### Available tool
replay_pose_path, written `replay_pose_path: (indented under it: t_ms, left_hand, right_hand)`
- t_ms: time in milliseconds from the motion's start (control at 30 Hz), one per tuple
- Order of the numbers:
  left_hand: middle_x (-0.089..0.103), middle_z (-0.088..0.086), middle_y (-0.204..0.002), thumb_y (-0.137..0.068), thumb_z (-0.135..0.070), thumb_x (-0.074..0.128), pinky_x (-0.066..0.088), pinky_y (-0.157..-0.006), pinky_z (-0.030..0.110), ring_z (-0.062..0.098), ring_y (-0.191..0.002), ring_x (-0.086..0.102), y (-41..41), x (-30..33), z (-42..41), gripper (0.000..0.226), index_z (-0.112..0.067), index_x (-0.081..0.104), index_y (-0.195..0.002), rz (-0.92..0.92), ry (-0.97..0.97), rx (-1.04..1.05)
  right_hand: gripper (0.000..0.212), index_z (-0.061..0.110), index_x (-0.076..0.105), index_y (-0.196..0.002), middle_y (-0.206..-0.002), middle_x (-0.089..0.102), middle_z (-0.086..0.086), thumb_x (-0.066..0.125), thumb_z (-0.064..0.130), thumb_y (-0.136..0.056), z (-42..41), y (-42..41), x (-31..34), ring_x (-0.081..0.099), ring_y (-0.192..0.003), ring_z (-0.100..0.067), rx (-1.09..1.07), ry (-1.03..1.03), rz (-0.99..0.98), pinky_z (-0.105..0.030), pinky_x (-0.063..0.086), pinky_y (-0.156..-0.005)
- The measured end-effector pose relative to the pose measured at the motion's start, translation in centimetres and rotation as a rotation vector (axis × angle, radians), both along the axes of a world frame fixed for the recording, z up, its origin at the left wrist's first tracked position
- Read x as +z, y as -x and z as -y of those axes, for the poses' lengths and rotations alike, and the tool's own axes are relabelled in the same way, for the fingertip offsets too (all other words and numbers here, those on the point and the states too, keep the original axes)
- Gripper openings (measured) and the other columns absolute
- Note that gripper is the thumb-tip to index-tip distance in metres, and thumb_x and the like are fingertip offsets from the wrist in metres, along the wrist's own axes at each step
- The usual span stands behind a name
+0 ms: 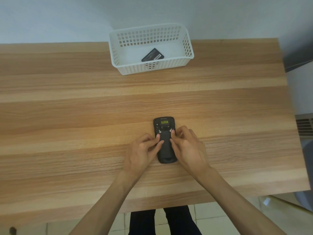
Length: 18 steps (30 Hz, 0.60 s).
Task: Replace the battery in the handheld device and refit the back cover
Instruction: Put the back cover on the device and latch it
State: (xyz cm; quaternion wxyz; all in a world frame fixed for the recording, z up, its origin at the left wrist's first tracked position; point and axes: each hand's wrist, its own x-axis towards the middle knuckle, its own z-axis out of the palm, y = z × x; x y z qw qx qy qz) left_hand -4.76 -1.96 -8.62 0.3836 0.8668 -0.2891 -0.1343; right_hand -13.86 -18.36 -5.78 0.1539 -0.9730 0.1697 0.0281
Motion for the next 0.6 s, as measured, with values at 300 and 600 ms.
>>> replay_pose_path:
  t_ms: [300, 600]
  left_hand:
    - [0.065, -0.003, -0.078, -0.092, -0.028, 0.076, 0.054, -0.054, 0.042, 0.016, -0.062, 0.061, -0.7, 0.3, 1.4, 0.016, -0.015, 0.074, -0.083, -0.063, 0.029, 0.104]
    - [0.066, -0.007, -0.087, -0.09, -0.028, 0.077, 0.058, -0.058, 0.039, 0.012, -0.067, 0.065, -1.0, 0.7, 1.4, 0.016, -0.022, 0.077, -0.106, -0.095, 0.023, 0.098]
  right_hand:
    - [0.021, 0.017, 0.08, -0.095, -0.106, 0.063, 0.007, 0.064, 0.029, -0.099, 0.4, -0.8, -0.3, 0.065, -0.08, -0.009, -0.165, -0.247, 0.095, -0.025, 0.05, -0.057]
    - [0.024, 0.017, 0.079, -0.106, -0.09, 0.071, 0.005, 0.081, 0.025, -0.084, 0.7, -0.9, -0.5, 0.068, -0.069, -0.011, -0.212, -0.254, 0.208, -0.03, 0.057, -0.054]
